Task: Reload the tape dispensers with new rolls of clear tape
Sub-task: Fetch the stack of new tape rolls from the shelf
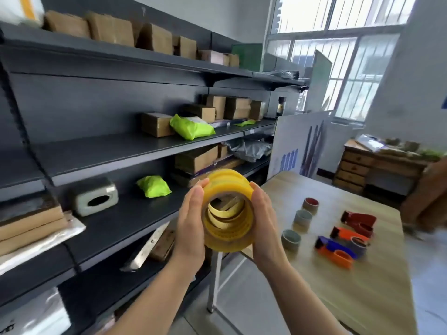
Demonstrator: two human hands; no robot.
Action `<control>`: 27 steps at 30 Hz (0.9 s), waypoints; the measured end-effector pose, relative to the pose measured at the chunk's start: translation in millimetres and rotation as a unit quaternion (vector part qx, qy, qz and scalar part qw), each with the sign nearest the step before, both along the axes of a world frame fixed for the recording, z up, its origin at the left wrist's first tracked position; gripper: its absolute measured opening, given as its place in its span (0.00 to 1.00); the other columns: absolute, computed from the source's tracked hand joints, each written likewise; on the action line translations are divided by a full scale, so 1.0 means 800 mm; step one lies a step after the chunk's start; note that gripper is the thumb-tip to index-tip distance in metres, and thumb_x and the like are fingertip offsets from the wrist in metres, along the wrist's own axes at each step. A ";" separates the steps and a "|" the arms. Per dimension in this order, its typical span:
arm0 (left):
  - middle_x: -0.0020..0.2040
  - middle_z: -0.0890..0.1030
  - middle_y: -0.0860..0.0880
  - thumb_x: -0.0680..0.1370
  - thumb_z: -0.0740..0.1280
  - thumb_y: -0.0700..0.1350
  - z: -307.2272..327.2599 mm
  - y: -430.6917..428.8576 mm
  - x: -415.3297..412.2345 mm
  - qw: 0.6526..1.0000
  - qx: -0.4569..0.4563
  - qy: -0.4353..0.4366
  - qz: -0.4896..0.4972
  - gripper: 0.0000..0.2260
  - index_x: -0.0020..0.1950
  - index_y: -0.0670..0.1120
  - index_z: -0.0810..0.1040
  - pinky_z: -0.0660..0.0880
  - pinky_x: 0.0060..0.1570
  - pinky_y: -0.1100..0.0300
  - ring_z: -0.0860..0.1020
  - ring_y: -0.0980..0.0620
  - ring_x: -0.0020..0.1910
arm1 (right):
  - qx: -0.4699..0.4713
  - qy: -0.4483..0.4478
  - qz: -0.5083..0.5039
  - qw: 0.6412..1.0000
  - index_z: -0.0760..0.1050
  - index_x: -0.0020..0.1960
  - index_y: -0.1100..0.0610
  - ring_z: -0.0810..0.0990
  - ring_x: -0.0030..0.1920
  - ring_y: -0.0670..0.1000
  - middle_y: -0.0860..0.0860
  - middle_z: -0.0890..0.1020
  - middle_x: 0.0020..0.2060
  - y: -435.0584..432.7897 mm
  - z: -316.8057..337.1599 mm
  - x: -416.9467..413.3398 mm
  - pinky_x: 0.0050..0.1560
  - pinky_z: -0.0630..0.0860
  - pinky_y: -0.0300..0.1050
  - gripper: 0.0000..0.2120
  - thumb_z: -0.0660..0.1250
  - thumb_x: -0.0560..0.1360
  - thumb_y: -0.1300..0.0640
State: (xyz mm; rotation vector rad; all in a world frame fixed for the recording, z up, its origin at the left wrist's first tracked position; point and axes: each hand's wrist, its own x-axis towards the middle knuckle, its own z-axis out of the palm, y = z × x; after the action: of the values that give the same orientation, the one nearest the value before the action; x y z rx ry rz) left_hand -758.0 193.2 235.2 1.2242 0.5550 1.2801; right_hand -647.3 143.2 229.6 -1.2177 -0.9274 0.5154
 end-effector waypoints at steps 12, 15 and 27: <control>0.59 0.80 0.49 0.73 0.57 0.67 -0.011 -0.114 0.206 0.989 -0.009 0.040 -0.140 0.25 0.64 0.57 0.75 0.69 0.67 0.42 0.77 0.48 0.62 | -0.025 -0.001 -0.112 0.993 0.69 0.69 0.48 0.74 0.65 0.52 0.51 0.75 0.65 -0.149 -0.008 0.185 0.69 0.69 0.56 0.41 0.56 0.65 0.23; 0.58 0.81 0.49 0.74 0.57 0.65 -0.012 -0.127 0.257 0.985 -0.016 0.043 -0.168 0.24 0.64 0.55 0.75 0.70 0.66 0.43 0.78 0.49 0.60 | -0.031 0.004 -0.145 0.989 0.70 0.69 0.47 0.75 0.63 0.50 0.50 0.75 0.64 -0.167 -0.012 0.232 0.67 0.71 0.53 0.36 0.55 0.68 0.27; 0.56 0.82 0.45 0.79 0.57 0.59 -0.026 -0.156 0.487 0.963 -0.035 0.037 -0.263 0.20 0.65 0.51 0.74 0.77 0.57 0.51 0.80 0.46 0.57 | -0.017 0.003 -0.267 0.964 0.73 0.65 0.47 0.77 0.62 0.53 0.53 0.77 0.61 -0.213 -0.028 0.435 0.67 0.71 0.60 0.35 0.55 0.69 0.25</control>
State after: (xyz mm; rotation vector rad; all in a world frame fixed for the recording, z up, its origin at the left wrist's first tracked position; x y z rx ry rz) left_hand -368.1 68.1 214.7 1.2561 0.2941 0.7610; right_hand -299.5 -27.2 207.3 -1.4300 -0.5495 0.1023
